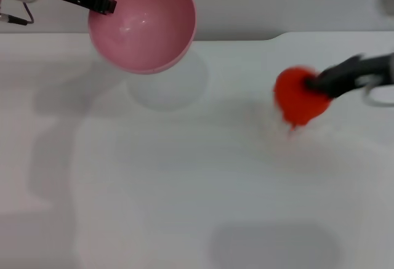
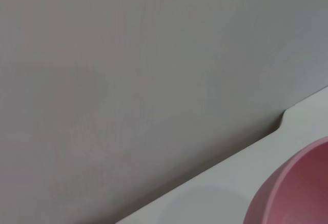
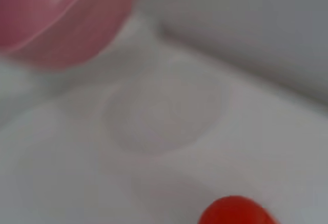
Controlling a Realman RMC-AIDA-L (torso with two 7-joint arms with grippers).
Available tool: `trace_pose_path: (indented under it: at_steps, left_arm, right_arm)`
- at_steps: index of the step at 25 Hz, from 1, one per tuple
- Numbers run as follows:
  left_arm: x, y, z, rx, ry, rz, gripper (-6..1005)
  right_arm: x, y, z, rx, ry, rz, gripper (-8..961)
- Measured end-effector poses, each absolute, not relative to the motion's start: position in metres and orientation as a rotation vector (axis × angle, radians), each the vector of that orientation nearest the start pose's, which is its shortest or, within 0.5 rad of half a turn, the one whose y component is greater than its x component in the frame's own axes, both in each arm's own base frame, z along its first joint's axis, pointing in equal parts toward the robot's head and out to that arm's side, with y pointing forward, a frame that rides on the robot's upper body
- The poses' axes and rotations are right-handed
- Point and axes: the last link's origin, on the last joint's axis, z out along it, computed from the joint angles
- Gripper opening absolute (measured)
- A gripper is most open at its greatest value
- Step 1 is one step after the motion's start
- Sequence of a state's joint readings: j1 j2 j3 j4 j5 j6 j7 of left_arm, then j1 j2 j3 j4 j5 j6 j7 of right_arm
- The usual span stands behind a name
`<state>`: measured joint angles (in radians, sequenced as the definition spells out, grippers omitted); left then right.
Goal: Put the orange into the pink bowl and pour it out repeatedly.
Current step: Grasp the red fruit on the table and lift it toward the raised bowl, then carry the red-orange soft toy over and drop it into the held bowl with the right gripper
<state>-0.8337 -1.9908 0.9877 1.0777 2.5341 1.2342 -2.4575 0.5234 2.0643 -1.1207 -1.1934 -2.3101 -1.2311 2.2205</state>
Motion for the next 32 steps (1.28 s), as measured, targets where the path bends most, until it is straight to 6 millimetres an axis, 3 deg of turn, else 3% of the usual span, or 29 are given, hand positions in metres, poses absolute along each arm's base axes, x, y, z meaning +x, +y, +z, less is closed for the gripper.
trace_pose_path:
  at_steps: [4,7,11,16,20,25,32]
  left_arm:
    - [-0.161,0.456,0.070,-2.323,-0.908,-0.020,39]
    - [-0.160,0.454,0.062,-2.343,-0.906,-0.010,39]
    - [-0.156,0.448,0.045,-2.384,-0.896,0.012,39]
    - [-0.148,0.443,0.027,-2.436,-0.861,0.036,39]
    - [-0.145,0.442,0.021,-2.446,-0.846,0.049,40]
    - [-0.143,0.442,0.020,-2.453,-0.842,0.044,40]
    - [-0.143,0.442,0.019,-2.454,-0.834,0.045,40]
  right_arm:
    - [0.203,0.386,0.079,-2.331,0.739,0.179,65]
    - [0.180,0.383,0.100,-2.295,0.639,0.263,53]
    - [0.138,0.378,0.112,-2.311,0.478,0.373,53]
    - [0.093,0.375,0.093,-2.418,0.297,0.394,53]
    - [0.073,0.374,0.070,-2.499,0.216,0.377,53]
    - [0.066,0.373,0.043,-2.564,0.178,0.355,52]
    - [0.072,0.385,0.014,-2.612,0.198,0.312,52]
